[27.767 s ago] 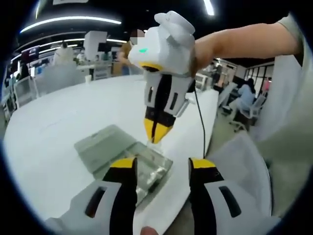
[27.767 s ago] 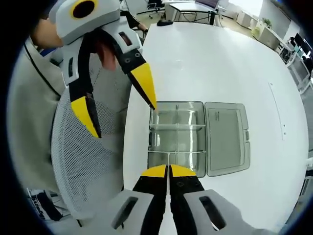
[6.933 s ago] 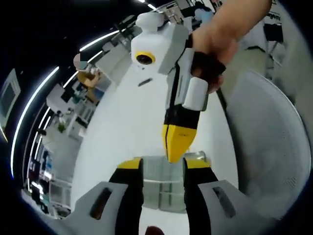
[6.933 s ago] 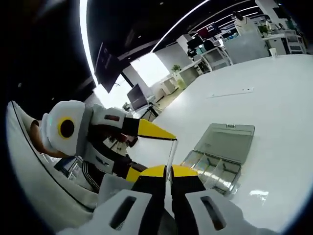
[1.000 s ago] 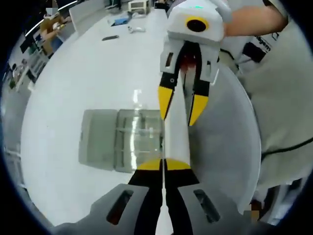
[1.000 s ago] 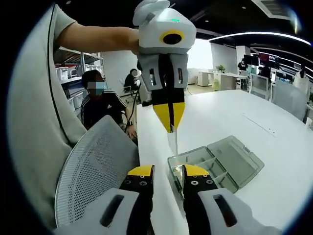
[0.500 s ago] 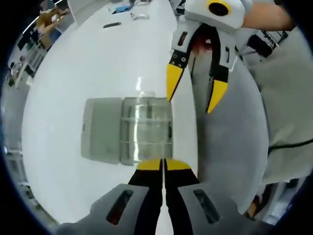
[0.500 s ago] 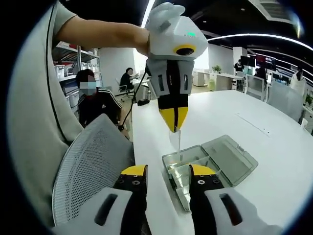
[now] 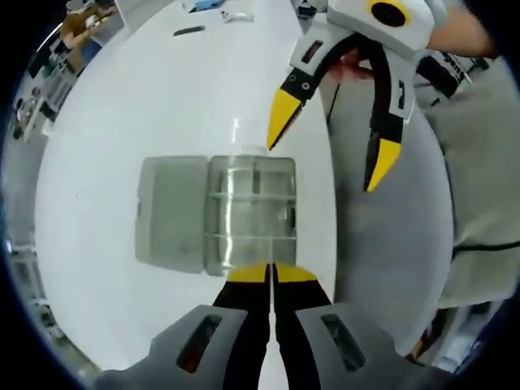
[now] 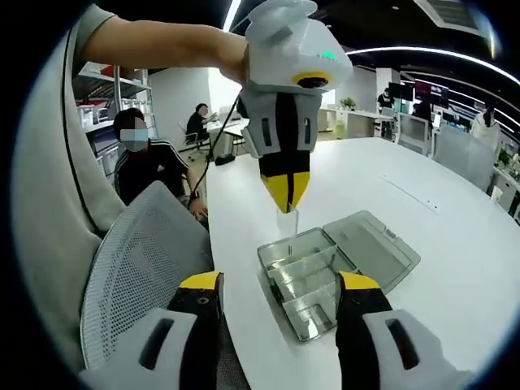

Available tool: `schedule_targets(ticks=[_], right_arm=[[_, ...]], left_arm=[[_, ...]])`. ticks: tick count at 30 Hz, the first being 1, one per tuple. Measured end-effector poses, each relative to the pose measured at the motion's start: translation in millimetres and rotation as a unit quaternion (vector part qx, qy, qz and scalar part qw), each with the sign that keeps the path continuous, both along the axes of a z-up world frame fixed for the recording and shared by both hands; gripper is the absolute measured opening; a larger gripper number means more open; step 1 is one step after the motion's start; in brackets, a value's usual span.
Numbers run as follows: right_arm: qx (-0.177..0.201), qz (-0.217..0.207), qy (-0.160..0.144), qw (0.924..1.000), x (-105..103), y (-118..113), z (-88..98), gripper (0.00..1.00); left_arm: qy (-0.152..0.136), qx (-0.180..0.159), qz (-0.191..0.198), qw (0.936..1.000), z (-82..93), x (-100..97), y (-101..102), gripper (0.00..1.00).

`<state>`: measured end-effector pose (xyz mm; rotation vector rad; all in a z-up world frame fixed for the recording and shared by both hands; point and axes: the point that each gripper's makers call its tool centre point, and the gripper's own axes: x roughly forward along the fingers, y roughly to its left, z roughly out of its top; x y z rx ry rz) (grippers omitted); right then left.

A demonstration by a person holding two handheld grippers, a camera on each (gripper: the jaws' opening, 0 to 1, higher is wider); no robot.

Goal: Insert the divider into the dual guide fixture by aligning both edges with the guide slots and pushing it downward to the bottom, including one-sided entry, uneven engagement, binding, and posture correction.

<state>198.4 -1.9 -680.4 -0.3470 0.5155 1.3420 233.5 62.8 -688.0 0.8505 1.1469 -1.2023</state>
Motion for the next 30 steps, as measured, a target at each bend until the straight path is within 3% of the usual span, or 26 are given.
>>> schedule_targets(ticks=[30], right_arm=[[-0.008,0.002,0.009,0.9999,-3.3,-3.5,-2.6,0.64]], left_arm=[[0.005,0.031,0.015,0.9994,-19.5,8.6,10.2,0.00]])
